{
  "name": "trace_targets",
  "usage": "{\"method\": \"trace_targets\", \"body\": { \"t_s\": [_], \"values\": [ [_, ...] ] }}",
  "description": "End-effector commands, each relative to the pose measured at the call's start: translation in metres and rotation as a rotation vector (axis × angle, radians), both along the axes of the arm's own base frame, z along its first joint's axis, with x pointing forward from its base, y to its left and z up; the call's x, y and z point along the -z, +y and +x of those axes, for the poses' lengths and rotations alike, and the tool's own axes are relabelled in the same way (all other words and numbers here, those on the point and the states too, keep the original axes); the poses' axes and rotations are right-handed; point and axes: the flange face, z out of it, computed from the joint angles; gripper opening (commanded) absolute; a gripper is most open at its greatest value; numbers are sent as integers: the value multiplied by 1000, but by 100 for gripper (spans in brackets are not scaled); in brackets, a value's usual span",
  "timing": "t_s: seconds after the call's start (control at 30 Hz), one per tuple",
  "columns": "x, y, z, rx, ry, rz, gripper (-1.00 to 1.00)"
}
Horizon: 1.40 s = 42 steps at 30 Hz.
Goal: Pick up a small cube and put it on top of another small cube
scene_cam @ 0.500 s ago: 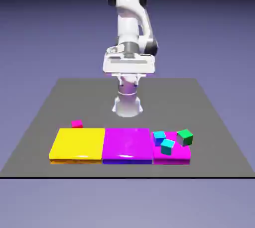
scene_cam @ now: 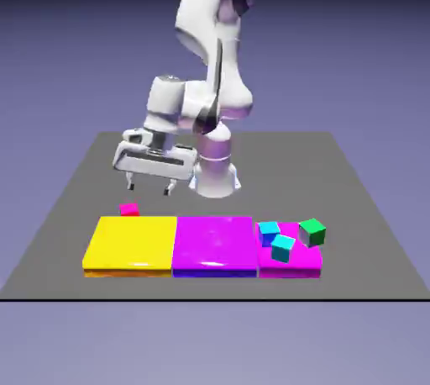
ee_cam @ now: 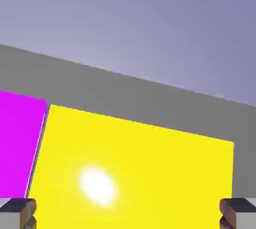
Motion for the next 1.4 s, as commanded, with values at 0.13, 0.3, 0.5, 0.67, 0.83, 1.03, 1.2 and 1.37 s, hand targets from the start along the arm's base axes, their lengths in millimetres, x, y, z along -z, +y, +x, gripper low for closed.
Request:
{"method": "trace_targets", "body": {
  "t_s": [0.13, 0.3, 0.5, 0.67, 0.83, 1.03, 1.2, 1.37],
  "values": [
    [48, -44, -43, -32, 205, 36, 0],
    [93, -76, -96, -74, 387, 123, 0],
    [137, -84, -108, -79, 409, 134, 0],
    [167, -84, -116, -81, 409, 139, -100],
    [128, -84, -107, -79, 409, 134, -100],
    [95, -73, -89, -56, 405, 133, -100],
    [73, -25, -15, 61, 377, 117, -100],
    [50, 50, 47, 164, 347, 127, -100]
  ]
}}
